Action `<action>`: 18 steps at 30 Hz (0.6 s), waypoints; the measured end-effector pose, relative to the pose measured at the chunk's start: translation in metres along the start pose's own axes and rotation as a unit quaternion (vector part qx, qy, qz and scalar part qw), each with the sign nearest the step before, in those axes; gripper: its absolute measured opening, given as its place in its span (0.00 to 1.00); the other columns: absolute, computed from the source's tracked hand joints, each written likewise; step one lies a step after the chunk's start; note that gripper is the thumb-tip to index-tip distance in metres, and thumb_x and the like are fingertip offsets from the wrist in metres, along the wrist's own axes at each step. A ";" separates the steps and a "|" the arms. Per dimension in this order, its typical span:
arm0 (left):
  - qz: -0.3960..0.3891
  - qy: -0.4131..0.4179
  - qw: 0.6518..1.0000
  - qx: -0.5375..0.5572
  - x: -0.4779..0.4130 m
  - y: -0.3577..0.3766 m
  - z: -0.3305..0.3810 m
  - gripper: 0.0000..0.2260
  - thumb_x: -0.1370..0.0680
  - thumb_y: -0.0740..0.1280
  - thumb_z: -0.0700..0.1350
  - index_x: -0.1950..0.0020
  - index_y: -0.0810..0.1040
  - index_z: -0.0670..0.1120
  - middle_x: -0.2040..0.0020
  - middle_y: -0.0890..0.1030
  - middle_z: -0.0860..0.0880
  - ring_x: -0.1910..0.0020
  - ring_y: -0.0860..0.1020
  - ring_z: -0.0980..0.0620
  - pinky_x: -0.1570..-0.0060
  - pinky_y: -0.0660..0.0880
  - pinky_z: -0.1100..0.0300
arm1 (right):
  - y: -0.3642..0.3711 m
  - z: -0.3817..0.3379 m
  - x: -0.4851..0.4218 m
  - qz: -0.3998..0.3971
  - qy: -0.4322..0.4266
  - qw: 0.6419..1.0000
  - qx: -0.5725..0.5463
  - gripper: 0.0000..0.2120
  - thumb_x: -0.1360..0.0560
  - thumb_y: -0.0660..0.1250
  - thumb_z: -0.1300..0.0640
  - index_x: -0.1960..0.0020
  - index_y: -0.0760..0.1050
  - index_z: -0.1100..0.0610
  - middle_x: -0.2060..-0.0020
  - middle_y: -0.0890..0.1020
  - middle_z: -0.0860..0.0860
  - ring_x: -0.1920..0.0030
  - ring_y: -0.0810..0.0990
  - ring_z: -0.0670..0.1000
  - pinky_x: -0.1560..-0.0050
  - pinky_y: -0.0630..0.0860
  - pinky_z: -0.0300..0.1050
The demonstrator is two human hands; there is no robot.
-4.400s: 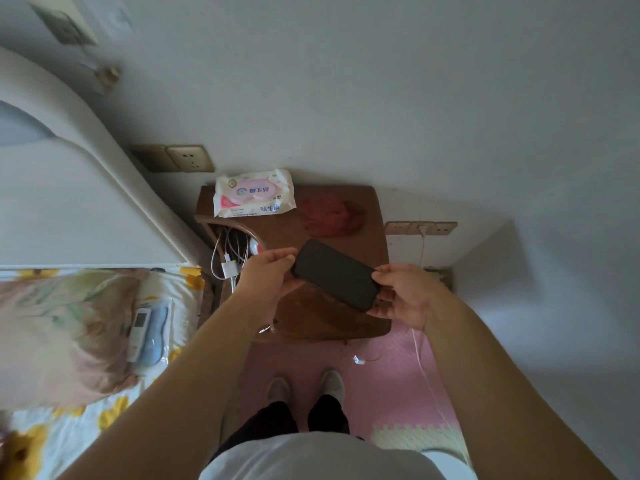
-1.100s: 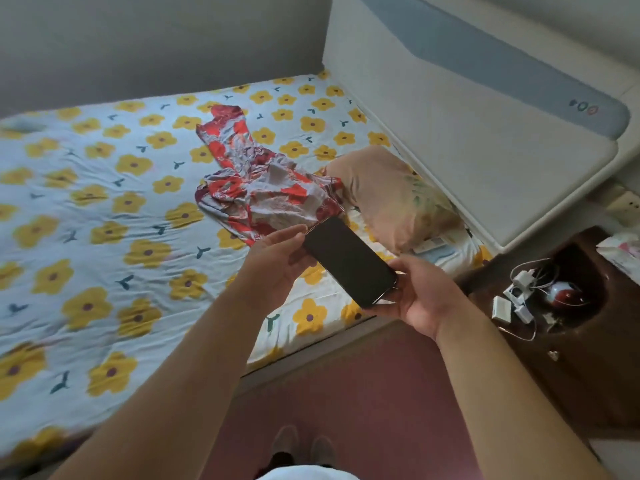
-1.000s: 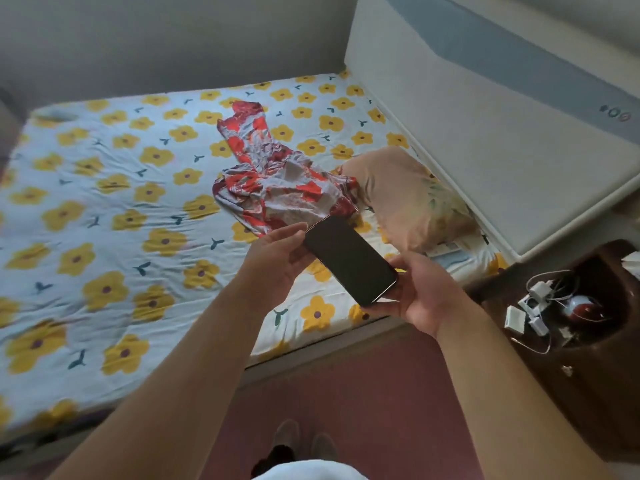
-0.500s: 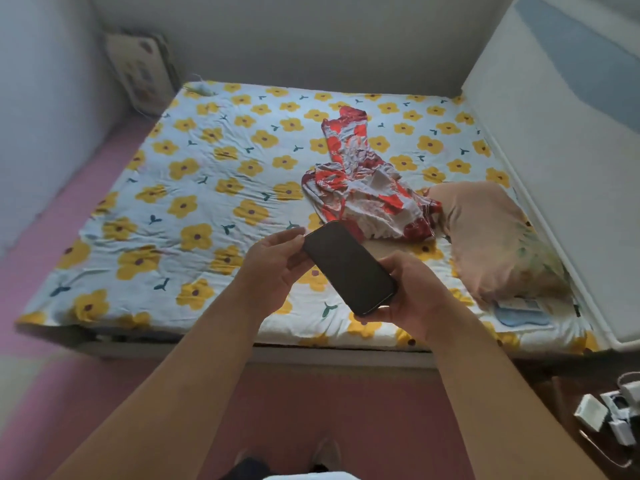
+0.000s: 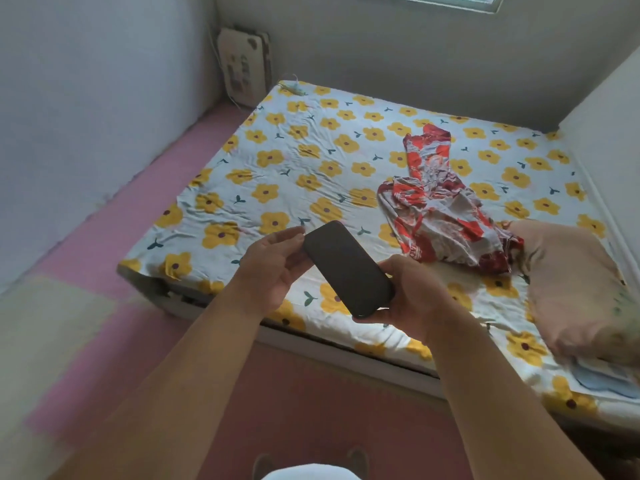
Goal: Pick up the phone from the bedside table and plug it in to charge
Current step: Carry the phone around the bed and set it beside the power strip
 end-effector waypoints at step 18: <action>0.118 0.075 0.990 0.032 0.056 -0.162 0.080 0.06 0.18 0.66 0.36 0.44 0.81 0.45 0.56 0.89 0.47 0.57 0.89 0.50 0.61 0.85 0.55 | 0.177 0.029 -0.026 -0.113 0.042 0.989 0.085 0.20 0.21 0.60 0.63 0.30 0.69 0.67 0.46 0.78 0.66 0.63 0.87 0.62 0.68 0.83 0.58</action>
Point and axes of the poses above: each hand's wrist, its own x-axis away from the middle knuckle, its own y-axis out of the palm, z = x × y, the point moved 1 cm from there along -x, towards the middle knuckle
